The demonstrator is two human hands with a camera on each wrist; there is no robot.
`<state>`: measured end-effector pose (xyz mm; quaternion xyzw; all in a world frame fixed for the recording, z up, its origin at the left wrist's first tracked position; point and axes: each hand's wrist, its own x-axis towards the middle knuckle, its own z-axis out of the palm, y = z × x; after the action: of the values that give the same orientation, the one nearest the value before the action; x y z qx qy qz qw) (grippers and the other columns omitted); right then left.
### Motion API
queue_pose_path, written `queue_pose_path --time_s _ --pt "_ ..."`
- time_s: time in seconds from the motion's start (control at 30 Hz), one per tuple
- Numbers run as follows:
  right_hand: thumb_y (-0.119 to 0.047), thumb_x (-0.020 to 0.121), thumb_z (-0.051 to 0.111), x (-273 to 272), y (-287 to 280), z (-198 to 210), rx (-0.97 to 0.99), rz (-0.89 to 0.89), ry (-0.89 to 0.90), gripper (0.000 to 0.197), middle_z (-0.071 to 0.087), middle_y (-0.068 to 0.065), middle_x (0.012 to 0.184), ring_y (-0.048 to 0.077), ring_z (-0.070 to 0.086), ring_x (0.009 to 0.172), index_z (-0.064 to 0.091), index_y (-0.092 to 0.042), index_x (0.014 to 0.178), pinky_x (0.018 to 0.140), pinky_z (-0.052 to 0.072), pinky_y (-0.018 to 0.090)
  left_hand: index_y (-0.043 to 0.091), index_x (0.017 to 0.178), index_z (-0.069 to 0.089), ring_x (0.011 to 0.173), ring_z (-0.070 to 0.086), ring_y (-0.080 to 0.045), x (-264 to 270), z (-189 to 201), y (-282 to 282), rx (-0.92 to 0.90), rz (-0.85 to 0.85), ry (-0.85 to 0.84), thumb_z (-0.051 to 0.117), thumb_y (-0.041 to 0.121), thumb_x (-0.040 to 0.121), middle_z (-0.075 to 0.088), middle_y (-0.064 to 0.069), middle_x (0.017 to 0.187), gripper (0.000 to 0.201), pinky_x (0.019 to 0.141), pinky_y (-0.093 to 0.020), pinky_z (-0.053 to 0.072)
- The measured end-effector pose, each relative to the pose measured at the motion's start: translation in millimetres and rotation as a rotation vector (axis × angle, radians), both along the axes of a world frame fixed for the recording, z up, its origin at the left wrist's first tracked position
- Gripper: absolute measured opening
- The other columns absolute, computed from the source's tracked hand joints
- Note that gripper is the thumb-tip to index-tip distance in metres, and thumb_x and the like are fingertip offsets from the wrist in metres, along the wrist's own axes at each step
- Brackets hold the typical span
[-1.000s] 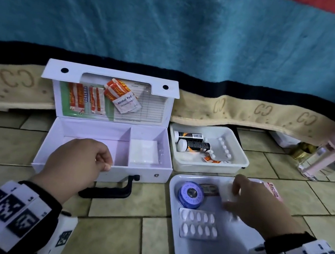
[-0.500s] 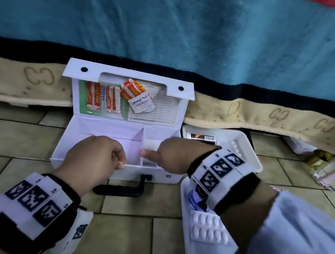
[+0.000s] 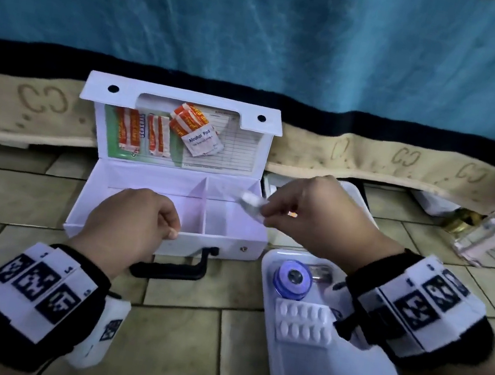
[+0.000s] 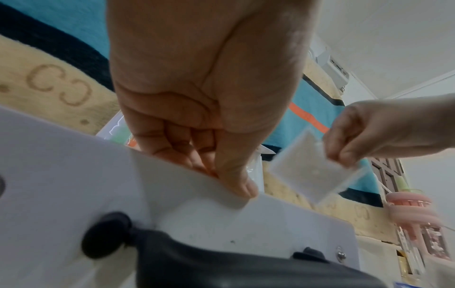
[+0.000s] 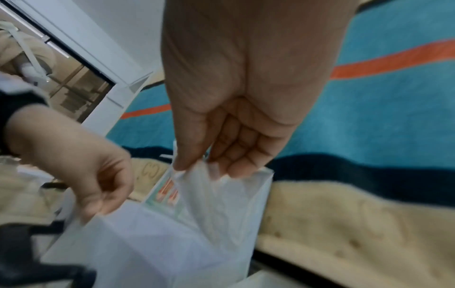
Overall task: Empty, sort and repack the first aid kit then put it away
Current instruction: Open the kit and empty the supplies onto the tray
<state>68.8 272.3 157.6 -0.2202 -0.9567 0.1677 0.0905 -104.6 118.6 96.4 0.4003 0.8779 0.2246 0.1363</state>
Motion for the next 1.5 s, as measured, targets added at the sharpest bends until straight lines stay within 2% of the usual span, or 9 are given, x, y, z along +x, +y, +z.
queue_pose_path --time_s 0.13,0.33,0.53,0.73,0.9,1.07,1.17,1.33,1.5 --pt "-0.03 0.073 0.068 65.2 -13.3 21.6 -0.067 -0.03 0.06 0.005 0.064 -0.012 0.064 0.003 0.058 0.065 0.064 -0.027 0.074 0.056 0.041 0.01 0.03 0.058 0.065 0.066 0.061 -0.009 1.7 3.0 0.3 -0.014 -0.011 0.004 0.073 0.019 0.076 0.065 0.012 0.069 0.022 0.06 -0.024 0.043" --pt "-0.035 0.078 0.058 133.8 -40.5 -25.8 -0.072 0.03 -0.361 0.019 0.058 -0.025 0.076 -0.007 0.056 0.074 0.062 -0.038 0.096 0.064 0.044 0.01 0.03 0.057 0.065 0.063 0.06 -0.006 2.8 5.4 0.7 -0.011 -0.034 0.008 0.073 0.018 0.076 0.065 0.011 0.068 0.024 0.052 -0.021 0.034" --pt "-0.025 0.068 0.049 140.0 -45.4 -77.8 -0.07 0.022 -0.434 0.023 0.037 -0.02 0.081 0.001 0.048 0.081 0.045 -0.035 0.088 0.072 0.042 0.022 0.031 0.057 0.065 0.069 0.056 -0.005 1.4 4.5 1.4 -0.006 -0.049 0.013 0.076 0.019 0.075 0.064 0.011 0.068 0.024 0.055 -0.021 0.036" --pt "-0.052 0.068 0.059 133.1 -45.2 -72.3 -0.135 0.009 -0.482 0.02 0.045 -0.021 0.078 -0.007 0.044 0.067 0.045 -0.043 0.079 0.068 0.041 0.016 0.03 0.059 0.066 0.068 0.056 -0.004 1.3 1.4 -0.1 0.006 -0.039 0.013 0.074 0.018 0.075 0.065 0.011 0.066 0.021 0.055 -0.021 0.035" --pt "-0.063 0.074 0.06 103.3 -39.2 -40.8 -0.118 0.016 -0.4 0.037 0.053 -0.018 0.076 -0.003 0.051 0.07 0.06 -0.035 0.098 0.065 0.041 0.014 0.027 0.061 0.067 0.067 0.056 -0.002 1.6 -0.2 0.7 0.001 -0.012 0.009 0.073 0.018 0.076 0.065 0.012 0.066 0.019 0.054 -0.021 0.034" --pt "-0.039 0.089 0.055 38.4 -24.0 3.2 -0.013 0.081 -0.227 0.019 0.06 -0.011 0.08 0.004 0.053 0.068 0.066 -0.024 0.089 0.07 0.047 0.025 0.028 0.06 0.065 0.068 0.056 -0.002 2.2 -0.2 3.4 -0.021 0.006 0.007 0.073 0.019 0.076 0.064 0.013 0.065 0.021 0.056 -0.021 0.037" --pt "-0.031 0.094 0.047 -7.7 -9.9 11.2 0.009 0.09 -0.197 0.023 0.067 -0.003 0.1 0.014 0.059 0.086 0.066 -0.021 0.104 0.081 0.048 0.029 0.029 0.059 0.065 0.066 0.054 0.002 3.0 -1.5 3.6 -0.007 0.02 0.001 0.072 0.017 0.077 0.062 0.015 0.062 0.022 0.054 -0.02 0.035" --pt "-0.032 0.092 0.052 -66.8 16.7 5.3 0.072 -0.005 -0.399 0.052 0.049 0.008 0.136 0.024 0.047 0.123 0.037 -0.013 0.139 0.101 0.039 0.032 0.03 0.062 0.063 0.066 0.05 0.004 5.2 -4.8 0.3 0.017 0.024 0.015 0.068 0.016 0.08 0.058 0.017 0.06 0.024 0.054 -0.018 0.035" --pt "-0.007 0.087 0.05 -95.7 27.4 9.3 0.156 -0.079 0.007 0.052 0.045 0.014 0.135 0.029 0.041 0.127 0.038 -0.008 0.138 0.106 0.032 0.031 0.032 0.063 0.059 0.073 0.053 -0.002 5.3 -4.8 -0.7 0.011 0.023 0.053 0.064 0.017 0.082 0.057 0.017 0.062 0.025 0.053 -0.017 0.033"
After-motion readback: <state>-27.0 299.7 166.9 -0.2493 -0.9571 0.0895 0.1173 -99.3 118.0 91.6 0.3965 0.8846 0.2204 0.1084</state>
